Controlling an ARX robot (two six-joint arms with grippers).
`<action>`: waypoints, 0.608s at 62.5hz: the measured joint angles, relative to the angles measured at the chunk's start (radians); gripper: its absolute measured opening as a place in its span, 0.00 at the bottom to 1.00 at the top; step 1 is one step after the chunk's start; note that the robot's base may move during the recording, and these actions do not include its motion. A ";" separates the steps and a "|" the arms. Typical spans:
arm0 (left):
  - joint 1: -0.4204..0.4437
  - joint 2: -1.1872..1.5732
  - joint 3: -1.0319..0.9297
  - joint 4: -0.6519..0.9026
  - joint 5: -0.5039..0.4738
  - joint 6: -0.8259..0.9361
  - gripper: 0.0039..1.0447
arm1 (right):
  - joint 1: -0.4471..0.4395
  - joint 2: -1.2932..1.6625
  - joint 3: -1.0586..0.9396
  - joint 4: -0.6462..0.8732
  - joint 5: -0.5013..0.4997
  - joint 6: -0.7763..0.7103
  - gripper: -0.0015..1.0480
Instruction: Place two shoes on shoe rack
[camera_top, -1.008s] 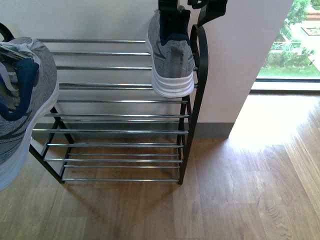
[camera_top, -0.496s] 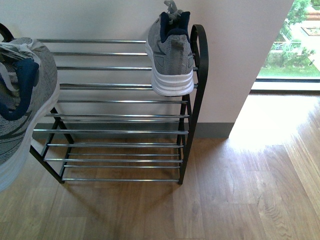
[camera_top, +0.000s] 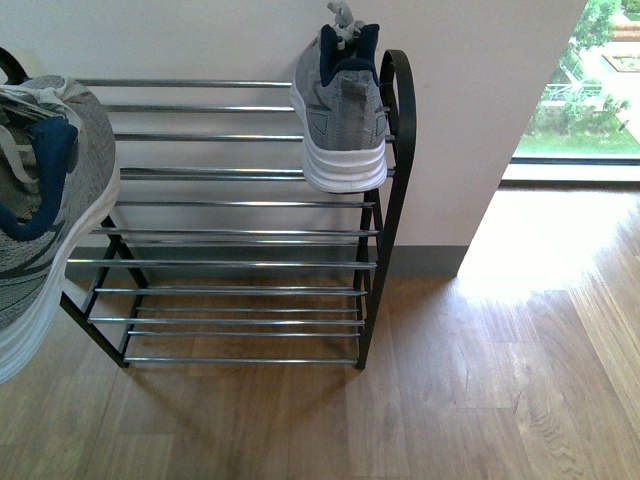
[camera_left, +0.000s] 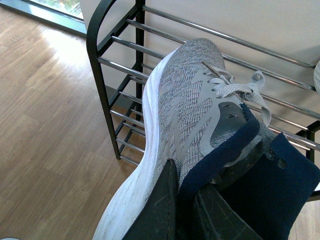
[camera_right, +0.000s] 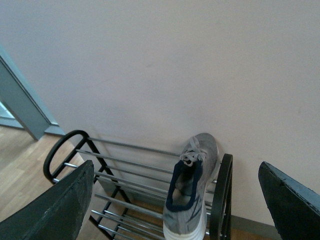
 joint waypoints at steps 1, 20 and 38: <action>0.000 0.000 0.000 0.000 0.000 0.000 0.02 | -0.003 -0.019 -0.018 0.008 0.000 -0.006 0.91; 0.000 0.000 0.000 0.000 0.001 0.000 0.02 | -0.053 -0.228 -0.239 0.047 0.153 -0.069 0.83; 0.000 0.000 0.000 0.000 -0.002 0.000 0.02 | -0.129 -0.364 -0.453 0.117 0.146 -0.146 0.38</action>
